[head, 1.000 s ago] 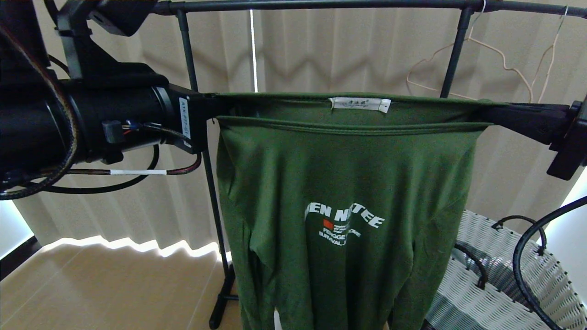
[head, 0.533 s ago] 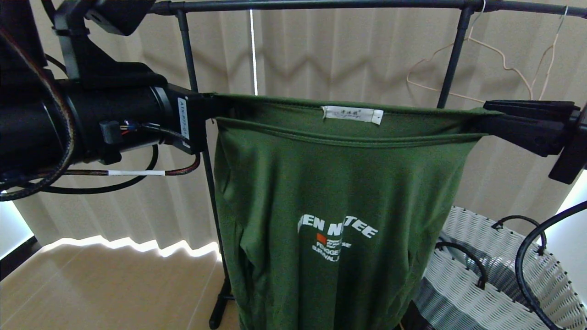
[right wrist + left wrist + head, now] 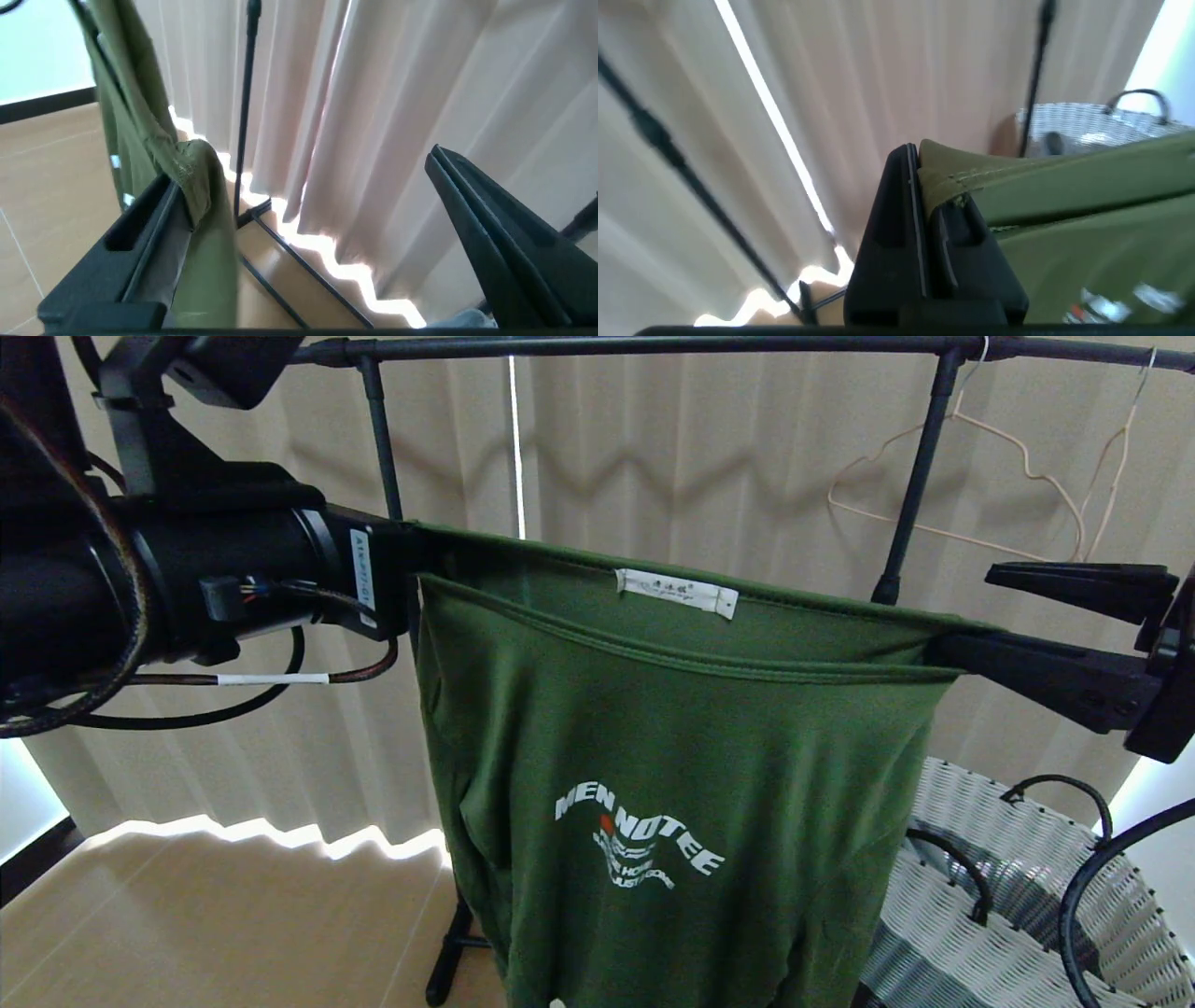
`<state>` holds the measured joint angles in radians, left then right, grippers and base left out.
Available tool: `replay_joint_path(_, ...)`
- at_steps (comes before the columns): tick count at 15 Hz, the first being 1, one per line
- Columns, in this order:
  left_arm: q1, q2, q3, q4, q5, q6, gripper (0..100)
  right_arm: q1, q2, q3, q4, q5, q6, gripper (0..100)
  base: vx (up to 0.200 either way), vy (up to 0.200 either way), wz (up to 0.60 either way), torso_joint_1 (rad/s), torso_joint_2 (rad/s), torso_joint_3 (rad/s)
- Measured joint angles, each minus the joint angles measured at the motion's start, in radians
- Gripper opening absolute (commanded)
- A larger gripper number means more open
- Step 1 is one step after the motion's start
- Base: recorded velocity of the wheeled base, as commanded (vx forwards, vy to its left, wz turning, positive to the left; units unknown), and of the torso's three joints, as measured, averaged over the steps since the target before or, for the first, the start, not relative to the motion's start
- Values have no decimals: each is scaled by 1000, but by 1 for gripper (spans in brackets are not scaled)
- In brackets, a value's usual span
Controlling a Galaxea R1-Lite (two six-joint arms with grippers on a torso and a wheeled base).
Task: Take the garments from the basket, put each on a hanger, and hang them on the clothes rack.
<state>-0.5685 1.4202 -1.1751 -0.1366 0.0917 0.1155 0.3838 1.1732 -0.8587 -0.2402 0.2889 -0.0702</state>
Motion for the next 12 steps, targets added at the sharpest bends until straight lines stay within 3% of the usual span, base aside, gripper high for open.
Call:
replay_joint_path(3, 32, 8, 0, 2, 58, 0, 0, 28, -36, 29, 1, 6, 0, 100, 0, 0, 0, 0, 0, 0)
replay_joint_path(8, 95, 10, 39, 4, 70, -1, 0, 27, -88, 70, 7, -3, -16, 100, 0, 0, 0, 0, 0, 0)
replay_joint_path(12, 164, -53, 128, 8, 65, -1, 0, -114, -137, 166, 20, -36, -158, 100, 0, 0, 0, 0, 0, 0)
